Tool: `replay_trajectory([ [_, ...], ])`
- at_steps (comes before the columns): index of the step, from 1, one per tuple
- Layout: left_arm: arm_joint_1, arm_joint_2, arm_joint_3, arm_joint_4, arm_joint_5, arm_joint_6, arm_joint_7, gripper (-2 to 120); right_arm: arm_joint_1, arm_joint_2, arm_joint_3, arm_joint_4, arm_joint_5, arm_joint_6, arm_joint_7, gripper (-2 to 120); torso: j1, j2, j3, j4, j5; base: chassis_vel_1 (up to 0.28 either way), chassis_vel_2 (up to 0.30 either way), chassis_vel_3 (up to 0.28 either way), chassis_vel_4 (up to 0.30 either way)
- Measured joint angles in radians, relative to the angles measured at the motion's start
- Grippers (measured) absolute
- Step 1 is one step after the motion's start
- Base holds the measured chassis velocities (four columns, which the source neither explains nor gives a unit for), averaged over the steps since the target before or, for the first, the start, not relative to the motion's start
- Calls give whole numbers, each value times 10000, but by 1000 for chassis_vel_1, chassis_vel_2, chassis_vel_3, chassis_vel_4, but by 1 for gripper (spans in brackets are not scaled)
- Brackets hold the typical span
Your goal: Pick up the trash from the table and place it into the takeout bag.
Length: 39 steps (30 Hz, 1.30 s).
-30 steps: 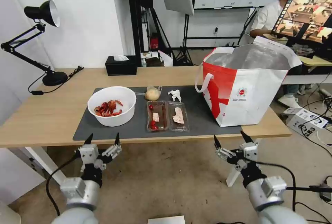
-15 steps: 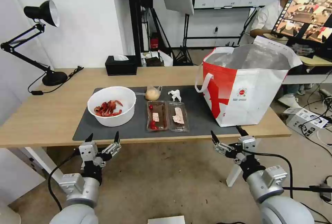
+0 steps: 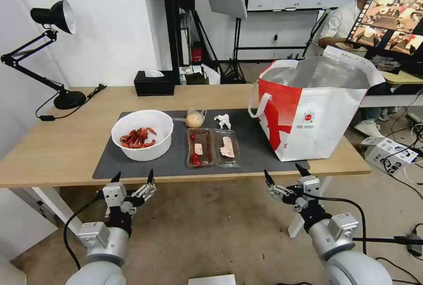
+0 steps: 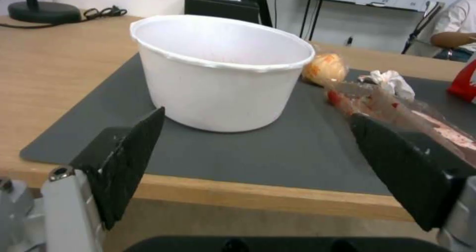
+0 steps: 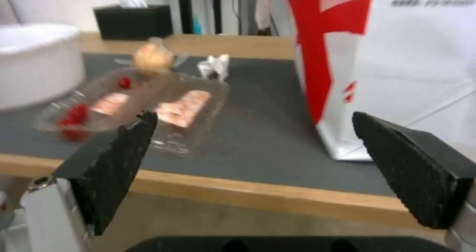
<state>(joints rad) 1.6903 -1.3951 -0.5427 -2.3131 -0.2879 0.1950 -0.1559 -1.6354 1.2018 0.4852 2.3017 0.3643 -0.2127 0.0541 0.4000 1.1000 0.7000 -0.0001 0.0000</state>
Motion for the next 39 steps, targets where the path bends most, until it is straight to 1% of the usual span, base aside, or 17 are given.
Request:
replay_trajectory([
  [2,36,-10,-4,-20,-41,-10,3,100,110,0,-245,172,1464,-86,326,100,0,0,0,1,0,0,0,0,0],
  [3,36,-10,-4,-20,-41,-10,3,100,110,0,-245,172,1464,-86,326,100,0,0,0,1,0,0,0,0,0],
  [5,49,-1,-21,-38,-90,-13,4,100,250,-10,-369,303,2633,-188,622,100,0,0,0,0,0,0,0,0,0],
  [6,58,39,-53,-70,-145,-15,4,100,477,-54,-480,468,4109,-292,1037,100,0,0,0,1,0,0,0,0,0],
  [7,58,39,-53,-70,-145,-15,4,100,477,-54,-480,468,4109,-292,1037,100,0,0,0,1,0,0,0,0,0],
  [10,69,113,-136,-105,-222,-18,0,100,1073,-195,-623,557,6659,-388,1855,100,0,0,0,1,0,0,0,0,0],
  [11,69,113,-136,-105,-222,-18,0,100,1073,-195,-623,557,6659,-388,1855,100,0,0,0,1,0,0,0,0,0],
  [14,121,155,-216,-117,-253,-23,-3,100,2018,-257,-810,480,9457,-435,3229,100,0,0,0,0,0,0,0,0,0],
  [15,121,155,-216,-117,-253,-23,-3,100,2018,-257,-810,480,9457,-435,3229,100,0,0,0,0,0,0,0,0,0],
  [16,152,163,-260,-118,-264,-29,-6,100,2606,-209,-903,348,10897,-480,4148,100,1,0,0,2,-1,0,0,0,0],
  [18,188,175,-323,-129,-340,-29,-9,100,3267,-119,-1060,82,12063,-531,5064,100,0,-1,1,1,0,0,0,0,0],
  [19,188,175,-323,-129,-340,-29,-9,100,3267,-119,-1060,82,12063,-531,5064,100,0,-1,1,1,0,0,0,0,0],
  [21,229,188,-383,-214,-661,57,-8,100,3954,-51,-1441,-295,12817,-546,5889,100,1,-1,1,2,0,0,0,0,0],
  [26,298,192,-498,-231,-851,194,-11,100,4676,208,-2037,-942,13245,-544,6492,100,1,-1,1,0,0,0,0,0,0],
  [33,461,131,-568,-181,-854,207,-54,100,5043,1078,-2441,-1632,13089,-289,7117,100,1,-1,1,2,-2,0,0,0,0],
  [34,528,129,-602,-165,-843,210,-68,100,5046,1438,-2558,-1838,12826,-177,7218,100,1,-1,1,1,-1,0,0,0,0],
  [39,605,132,-697,-124,-821,211,-77,100,4987,1841,-2677,-2004,12642,-131,7287,100,1,0,0,1,-2,0,0,0,0],
])
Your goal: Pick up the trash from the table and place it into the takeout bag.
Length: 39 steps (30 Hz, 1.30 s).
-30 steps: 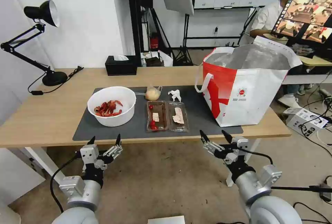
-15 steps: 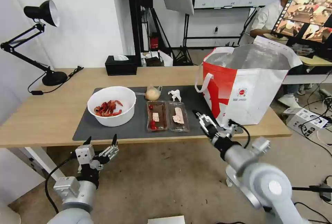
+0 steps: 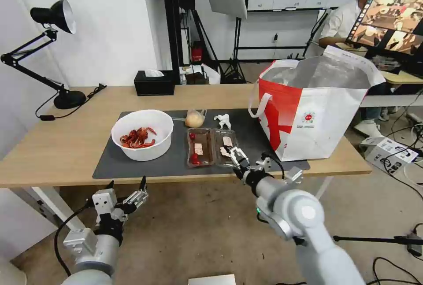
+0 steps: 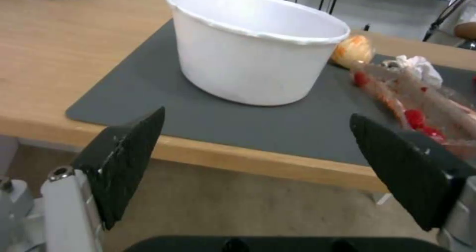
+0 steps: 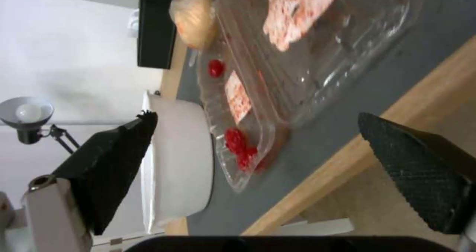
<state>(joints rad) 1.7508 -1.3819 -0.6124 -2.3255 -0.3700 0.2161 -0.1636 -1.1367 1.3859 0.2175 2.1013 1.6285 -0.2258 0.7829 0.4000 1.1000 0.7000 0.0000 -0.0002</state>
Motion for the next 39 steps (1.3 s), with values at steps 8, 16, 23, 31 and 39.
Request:
replay_trajectory([
  [8,115,-64,-49,-15,51,-8,-2,100,-14,434,-133,-176,-268,183,-184,100,0,0,0,0,0,0,0,0,0],
  [16,153,-43,-73,-32,61,-17,-2,100,-84,639,-249,-154,-685,519,-138,100,0,0,0,0,1,0,0,0,0],
  [23,163,1,-96,-22,62,-24,-2,100,-135,886,-389,-150,-1110,1058,-275,100,-1,0,0,0,1,0,0,0,0],
  [31,149,6,-103,32,62,-31,1,100,-198,1116,-541,-325,-1414,1472,-361,100,0,0,0,0,1,0,0,0,0],
  [39,164,24,-136,38,59,-42,5,100,-134,1378,-646,-520,-1535,1539,-325,100,0,0,0,0,1,0,0,0,0],
])
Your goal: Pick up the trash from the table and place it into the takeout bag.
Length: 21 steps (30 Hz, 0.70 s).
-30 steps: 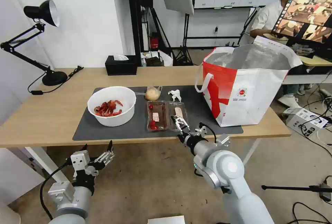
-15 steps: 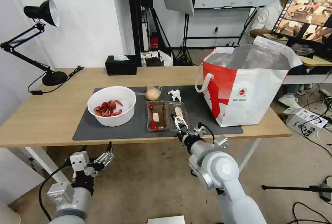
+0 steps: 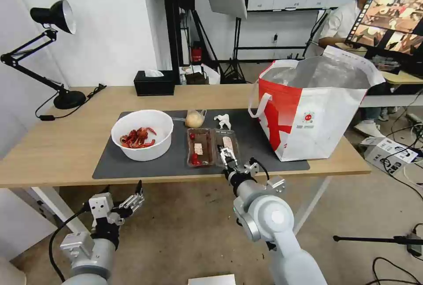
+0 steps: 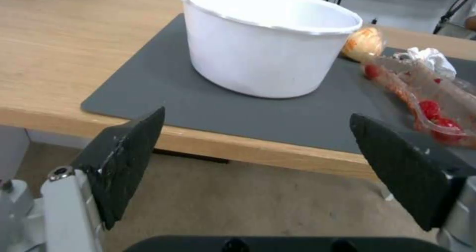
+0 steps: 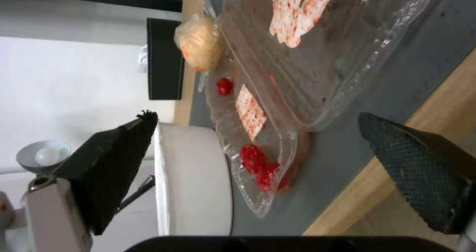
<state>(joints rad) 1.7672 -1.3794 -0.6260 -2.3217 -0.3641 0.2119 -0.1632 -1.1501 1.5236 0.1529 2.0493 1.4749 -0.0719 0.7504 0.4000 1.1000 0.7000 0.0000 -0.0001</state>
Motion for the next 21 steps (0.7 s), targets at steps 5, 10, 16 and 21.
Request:
replay_trajectory([
  [5,54,3,-22,-31,0,-1,3,100,85,92,-25,-120,-39,10,81,100,0,0,0,0,0,0,0,0,0],
  [10,92,3,-34,-69,0,-3,5,100,110,156,-5,-194,-44,69,118,100,0,0,0,0,1,0,0,0,0],
  [16,142,-17,-40,-129,35,-6,5,100,142,240,18,-242,-109,107,224,100,0,0,0,0,0,0,0,0,0],
  [21,200,-19,-44,-190,76,-8,6,100,194,284,25,-292,-122,164,279,100,0,0,0,0,0,0,0,0,0],
])
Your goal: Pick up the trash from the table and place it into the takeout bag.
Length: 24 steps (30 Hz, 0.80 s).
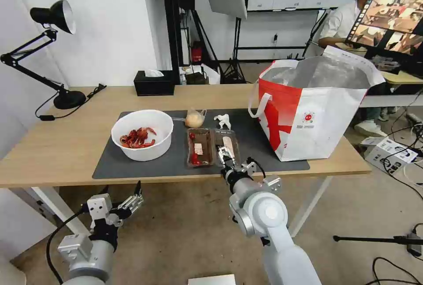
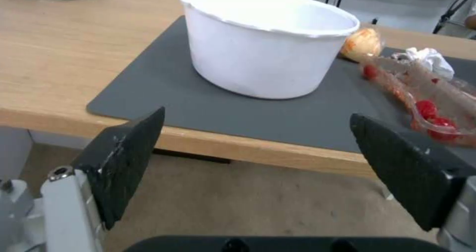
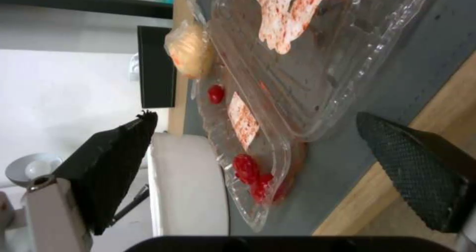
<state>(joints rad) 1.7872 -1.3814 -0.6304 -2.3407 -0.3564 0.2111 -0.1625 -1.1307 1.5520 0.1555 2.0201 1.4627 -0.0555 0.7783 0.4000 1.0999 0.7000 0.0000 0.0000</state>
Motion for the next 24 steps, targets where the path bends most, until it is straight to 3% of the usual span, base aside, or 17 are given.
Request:
replay_trajectory([
  [24,129,-35,-28,-56,88,-21,0,100,310,61,142,-275,-192,52,107,100,0,0,0,0,0,0,0,0,0],
])
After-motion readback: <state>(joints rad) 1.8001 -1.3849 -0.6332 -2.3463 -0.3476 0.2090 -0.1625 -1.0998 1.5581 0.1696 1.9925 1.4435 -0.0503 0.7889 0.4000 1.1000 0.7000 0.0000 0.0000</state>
